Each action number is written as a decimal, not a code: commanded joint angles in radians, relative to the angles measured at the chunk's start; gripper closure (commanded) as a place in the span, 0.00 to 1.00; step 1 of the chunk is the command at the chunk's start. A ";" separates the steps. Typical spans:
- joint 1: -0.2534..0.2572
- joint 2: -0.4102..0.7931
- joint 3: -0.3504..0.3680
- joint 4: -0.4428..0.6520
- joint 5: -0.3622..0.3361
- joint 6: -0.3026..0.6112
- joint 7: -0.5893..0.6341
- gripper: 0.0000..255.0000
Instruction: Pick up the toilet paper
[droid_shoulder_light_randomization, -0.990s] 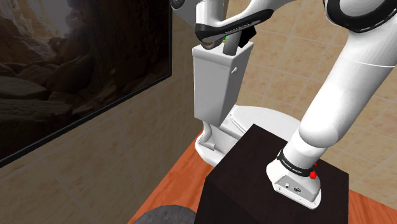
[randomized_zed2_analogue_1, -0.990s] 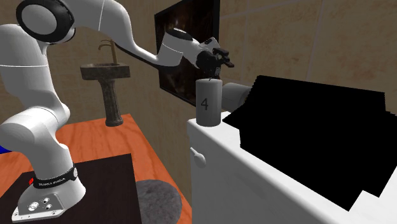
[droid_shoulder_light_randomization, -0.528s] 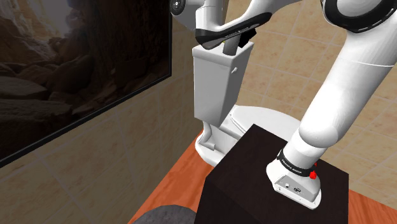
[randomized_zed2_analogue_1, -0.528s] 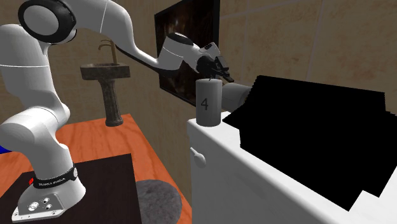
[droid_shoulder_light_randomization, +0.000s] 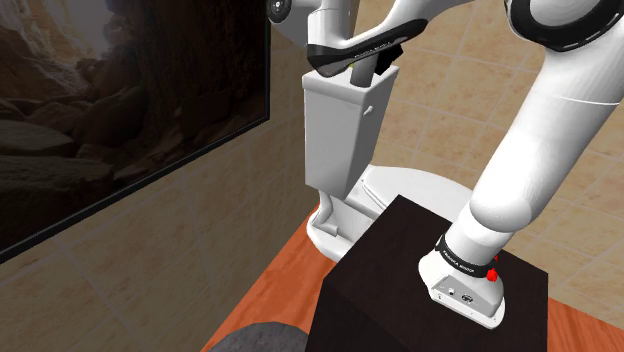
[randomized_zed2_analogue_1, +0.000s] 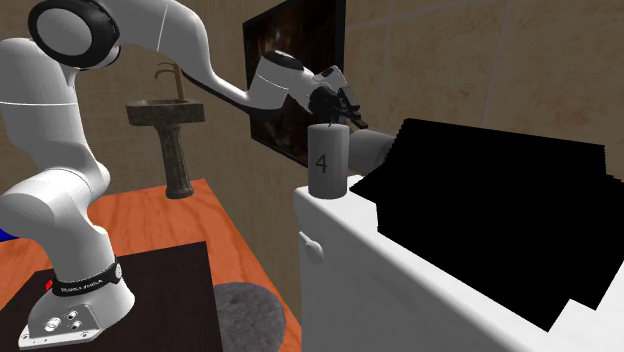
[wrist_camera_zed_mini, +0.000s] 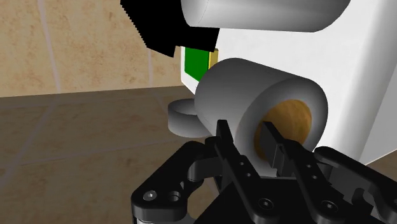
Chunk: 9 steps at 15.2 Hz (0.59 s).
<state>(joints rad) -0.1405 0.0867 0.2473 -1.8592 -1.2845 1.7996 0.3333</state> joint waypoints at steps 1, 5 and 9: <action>0.000 -0.004 0.000 0.013 0.005 -0.005 -0.017 1.00; 0.000 -0.015 0.001 0.046 0.017 -0.018 -0.058 1.00; 0.001 -0.022 0.002 0.081 0.027 -0.032 -0.100 1.00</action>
<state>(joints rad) -0.1396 0.0681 0.2495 -1.7865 -1.2600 1.7711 0.2449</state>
